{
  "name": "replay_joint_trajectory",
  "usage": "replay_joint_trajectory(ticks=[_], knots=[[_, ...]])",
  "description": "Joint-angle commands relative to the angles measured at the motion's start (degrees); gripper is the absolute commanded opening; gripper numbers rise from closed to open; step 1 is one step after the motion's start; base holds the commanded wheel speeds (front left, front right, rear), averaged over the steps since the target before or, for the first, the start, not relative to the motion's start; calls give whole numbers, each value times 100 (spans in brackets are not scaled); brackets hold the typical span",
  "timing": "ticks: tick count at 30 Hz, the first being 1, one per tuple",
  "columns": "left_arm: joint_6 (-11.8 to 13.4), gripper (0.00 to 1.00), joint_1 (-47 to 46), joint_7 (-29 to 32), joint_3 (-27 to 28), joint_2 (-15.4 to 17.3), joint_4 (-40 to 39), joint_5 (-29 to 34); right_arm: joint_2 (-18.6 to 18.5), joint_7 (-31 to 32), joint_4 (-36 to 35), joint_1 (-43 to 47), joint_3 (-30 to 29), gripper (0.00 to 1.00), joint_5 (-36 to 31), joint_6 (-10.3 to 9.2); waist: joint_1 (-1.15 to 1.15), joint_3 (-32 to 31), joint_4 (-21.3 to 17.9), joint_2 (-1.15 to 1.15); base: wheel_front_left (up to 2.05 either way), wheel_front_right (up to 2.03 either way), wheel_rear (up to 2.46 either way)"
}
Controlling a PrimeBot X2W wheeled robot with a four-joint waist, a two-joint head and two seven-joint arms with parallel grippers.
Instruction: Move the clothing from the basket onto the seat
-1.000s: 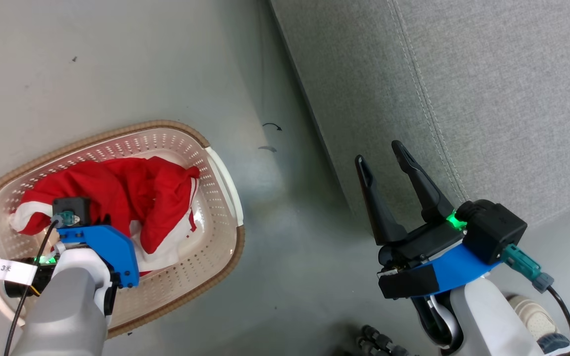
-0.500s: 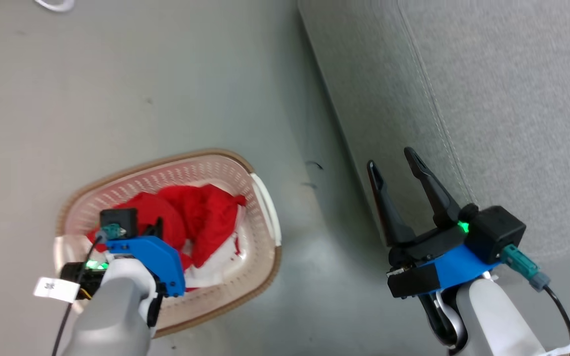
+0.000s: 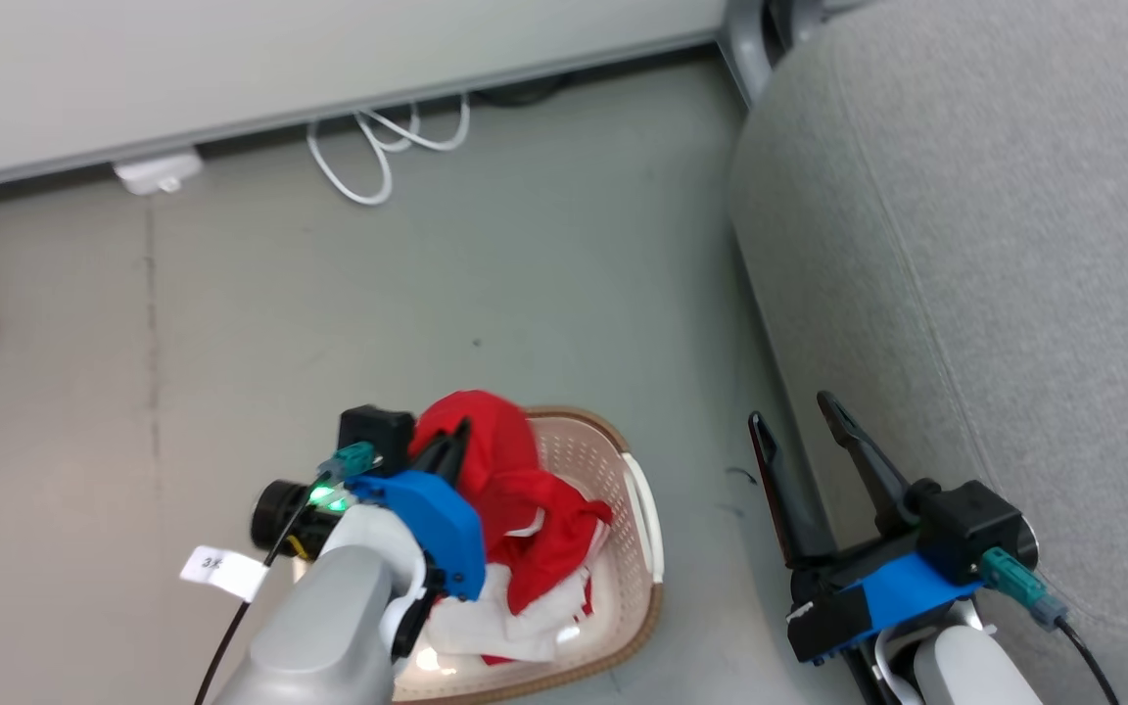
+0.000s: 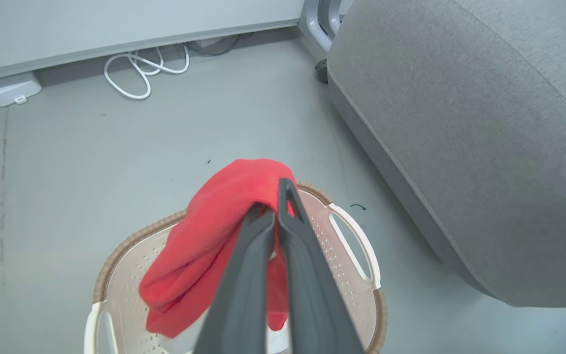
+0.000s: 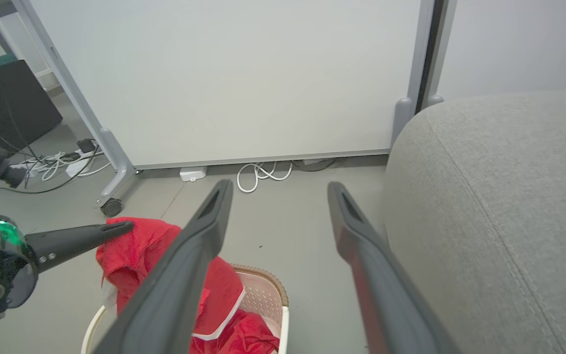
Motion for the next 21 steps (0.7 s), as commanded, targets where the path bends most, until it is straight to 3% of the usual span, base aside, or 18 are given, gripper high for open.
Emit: replay_joint_trajectory(ticks=[1, 8, 21], knots=[[-3, 0, 11, 9, -116, 3, -146, -88, -18, 18, 13, 82, -32, 100, -20, 4, 2, -432, 400, 0, 0, 0, 0], [-5, 0, -328, -35, -806, 1, -1043, -566, -20, 198, -84, 365, -45, 100, -132, 4, 2, -832, 645, 0, 0, 0, 0], [111, 0, -1120, -18, -1382, 3, -1981, -865, -19, 375, -175, 608, 61, 100, -112, 4, 2, -1218, 585, 0, 0, 0, 0]])
